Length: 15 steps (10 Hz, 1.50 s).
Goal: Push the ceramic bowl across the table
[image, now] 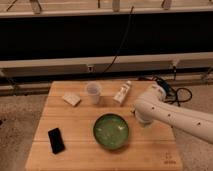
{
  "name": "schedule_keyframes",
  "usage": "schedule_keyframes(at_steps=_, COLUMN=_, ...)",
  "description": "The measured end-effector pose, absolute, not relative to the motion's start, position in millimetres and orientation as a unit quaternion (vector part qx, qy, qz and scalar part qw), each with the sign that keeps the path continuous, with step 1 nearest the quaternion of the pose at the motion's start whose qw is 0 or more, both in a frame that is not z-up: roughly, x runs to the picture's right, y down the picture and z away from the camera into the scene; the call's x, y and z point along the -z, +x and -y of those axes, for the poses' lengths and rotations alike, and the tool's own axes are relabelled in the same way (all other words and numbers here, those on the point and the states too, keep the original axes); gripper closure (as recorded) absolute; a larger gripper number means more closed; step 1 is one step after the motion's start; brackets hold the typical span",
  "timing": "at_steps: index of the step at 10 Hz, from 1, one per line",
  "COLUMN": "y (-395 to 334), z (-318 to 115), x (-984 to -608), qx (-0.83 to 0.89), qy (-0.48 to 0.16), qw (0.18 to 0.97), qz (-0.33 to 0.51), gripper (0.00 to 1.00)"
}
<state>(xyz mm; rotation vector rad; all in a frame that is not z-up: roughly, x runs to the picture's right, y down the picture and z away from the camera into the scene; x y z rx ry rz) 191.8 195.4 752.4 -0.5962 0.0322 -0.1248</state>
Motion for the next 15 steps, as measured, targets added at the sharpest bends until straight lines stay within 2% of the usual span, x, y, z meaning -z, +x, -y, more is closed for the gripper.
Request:
schedule_keyframes(at_steps=1, y=190.6, z=-196.9, x=-753.3, qx=0.063, qy=-0.294, qw=0.954, qz=-0.016, gripper=0.5)
schedule_keyframes(at_steps=3, y=189.3, z=-198.6, x=-755.7, qx=0.061, qy=-0.297, qw=0.953, qz=-0.014, gripper=0.65)
schedule_keyframes(at_steps=4, y=186.5, z=-200.1, x=-757.8, qx=0.062, qy=-0.299, qw=0.952, qz=-0.012, gripper=0.77)
schedule_keyframes(at_steps=6, y=180.6, z=-207.7, x=-764.1, qx=0.066, qy=-0.305, qw=0.95, qz=-0.01, gripper=0.95)
schedule_keyframes(at_steps=15, y=143.7, z=-223.7, x=-782.5, qx=0.105, qy=-0.325, qw=0.94, qz=0.012, gripper=0.97)
